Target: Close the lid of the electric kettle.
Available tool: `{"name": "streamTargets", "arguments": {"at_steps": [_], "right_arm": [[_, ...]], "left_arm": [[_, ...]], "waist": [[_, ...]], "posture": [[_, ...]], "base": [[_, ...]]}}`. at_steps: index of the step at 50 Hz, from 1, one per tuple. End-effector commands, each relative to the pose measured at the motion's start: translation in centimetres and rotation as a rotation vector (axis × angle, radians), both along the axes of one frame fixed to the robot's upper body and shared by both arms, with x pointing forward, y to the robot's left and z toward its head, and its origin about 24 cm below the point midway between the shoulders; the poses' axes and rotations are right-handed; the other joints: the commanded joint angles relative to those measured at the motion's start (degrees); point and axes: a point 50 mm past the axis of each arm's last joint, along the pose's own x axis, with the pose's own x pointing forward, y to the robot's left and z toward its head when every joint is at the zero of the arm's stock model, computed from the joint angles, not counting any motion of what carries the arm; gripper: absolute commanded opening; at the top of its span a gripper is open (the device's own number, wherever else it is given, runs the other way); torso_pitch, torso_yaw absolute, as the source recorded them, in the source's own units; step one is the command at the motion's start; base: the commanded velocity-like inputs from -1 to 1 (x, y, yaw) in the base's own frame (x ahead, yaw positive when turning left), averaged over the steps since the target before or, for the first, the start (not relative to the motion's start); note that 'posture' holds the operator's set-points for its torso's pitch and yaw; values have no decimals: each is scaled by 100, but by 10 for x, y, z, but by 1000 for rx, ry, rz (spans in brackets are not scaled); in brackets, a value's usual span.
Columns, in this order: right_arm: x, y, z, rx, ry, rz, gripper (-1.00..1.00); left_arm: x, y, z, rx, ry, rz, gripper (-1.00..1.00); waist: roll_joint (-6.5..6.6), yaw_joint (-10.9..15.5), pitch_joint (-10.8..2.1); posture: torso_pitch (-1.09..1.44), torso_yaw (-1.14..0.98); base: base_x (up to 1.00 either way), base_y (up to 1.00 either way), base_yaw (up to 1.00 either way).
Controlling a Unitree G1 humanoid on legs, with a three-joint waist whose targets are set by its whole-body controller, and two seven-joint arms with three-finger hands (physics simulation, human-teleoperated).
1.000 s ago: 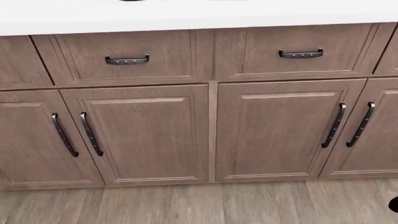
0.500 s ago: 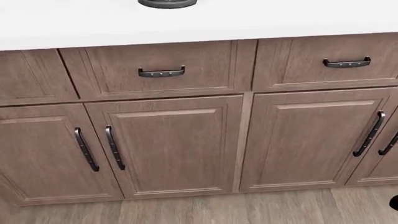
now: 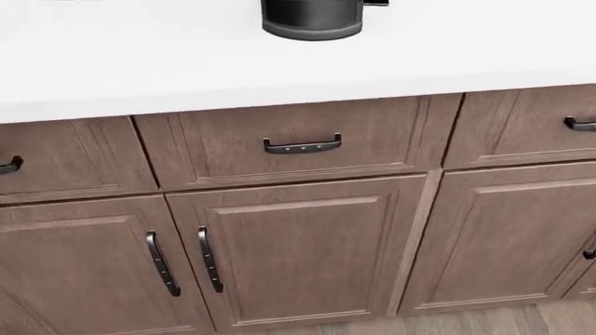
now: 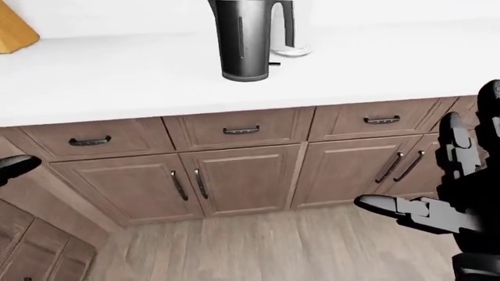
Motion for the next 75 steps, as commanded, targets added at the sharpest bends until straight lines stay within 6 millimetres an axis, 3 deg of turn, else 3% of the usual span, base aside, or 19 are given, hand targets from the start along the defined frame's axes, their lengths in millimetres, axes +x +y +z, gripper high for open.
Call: {"name": "streamTargets", "arguments": {"at_steps": [1, 3, 12, 15, 16, 18, 20, 23, 24, 31, 49, 50, 51, 53, 54, 56, 64, 69, 75], "right_arm": [[-2, 3, 7, -26, -35, 5, 100], [-2, 3, 7, -26, -36, 5, 99], [-3, 2, 7, -26, -39, 4, 100], [-3, 2, 8, -23, -40, 3, 100], [-3, 2, 7, -23, -39, 3, 100], [-2, 2, 5, -23, -34, -3, 100], [-3, 2, 4, -21, -36, -6, 99], [-3, 2, 6, -16, -50, -5, 100], [-4, 2, 8, -3, -65, 11, 100], [-5, 2, 9, 11, -65, 8, 100], [-4, 2, 8, 37, -65, 16, 98], [-3, 2, 8, 35, -63, 18, 99], [-3, 2, 7, 38, -64, 18, 98], [-4, 2, 8, 36, -62, 16, 99], [-4, 2, 8, 35, -61, 16, 99], [-4, 2, 7, 35, -60, 17, 99], [-3, 3, 8, 33, -58, 19, 99], [-4, 2, 7, 37, -61, 18, 99], [-3, 3, 8, 34, -60, 20, 99]], "left_arm": [[-4, 0, 9, 25, -43, 10, 100], [-4, 0, 10, 24, -43, 11, 100], [-7, 0, 11, 23, -44, 15, 100], [-8, -1, 13, 23, -44, 14, 100], [-8, -1, 13, 24, -43, 15, 100], [-8, -1, 13, 25, -42, 15, 100], [-8, -1, 13, 24, -42, 14, 100], [-7, -1, 13, 24, -43, 12, 100], [-6, -1, 12, 24, -42, 12, 100], [-1, 1, 6, 26, -42, 10, 100], [-2, 0, 7, 27, -46, 10, 100], [-1, 1, 5, 29, -44, 11, 100], [-2, 0, 6, 29, -46, 10, 100], [-1, 1, 6, 30, -45, 11, 100], [-2, 1, 6, 28, -44, 11, 100], [-1, 1, 5, 29, -43, 10, 100], [2, 2, 1, 29, -42, 9, 100], [1, 2, 2, 31, -43, 10, 100], [-1, 1, 3, 30, -43, 11, 100]], "waist": [[77, 48, -151], [39, 94, 13], [-422, 184, 25], [-718, 186, -61], [-520, 112, -10], [-694, 112, 192], [-574, 140, -9], [-229, 92, 63], [-391, 60, 98], [-511, 144, 42], [-453, 101, 11], [-417, 98, -93], [-426, 113, 61], [-384, 109, -47], [-383, 110, 59], [-371, 96, -50], [-324, 80, 70], [-354, 62, -57], [-362, 112, 118]], "posture": [[0, 0], [0, 0], [0, 0], [0, 0], [0, 0], [0, 0], [0, 0], [0, 0], [0, 0], [0, 0], [0, 0], [0, 0], [0, 0], [0, 0], [0, 0], [0, 0], [0, 0], [0, 0], [0, 0]], "base": [[24, 41, 0], [24, 40, 0], [24, 41, 0], [24, 40, 0], [24, 34, 0], [12, 15, 0], [0, 0, 0], [0, 0, 0], [0, 0, 0], [0, 0, 0], [0, 0, 0], [6, 0, 0], [5, 0, 0], [5, 0, 0], [5, 0, 0], [5, 0, 0], [5, 0, 0], [5, 0, 0], [22, 0, 0]]}}
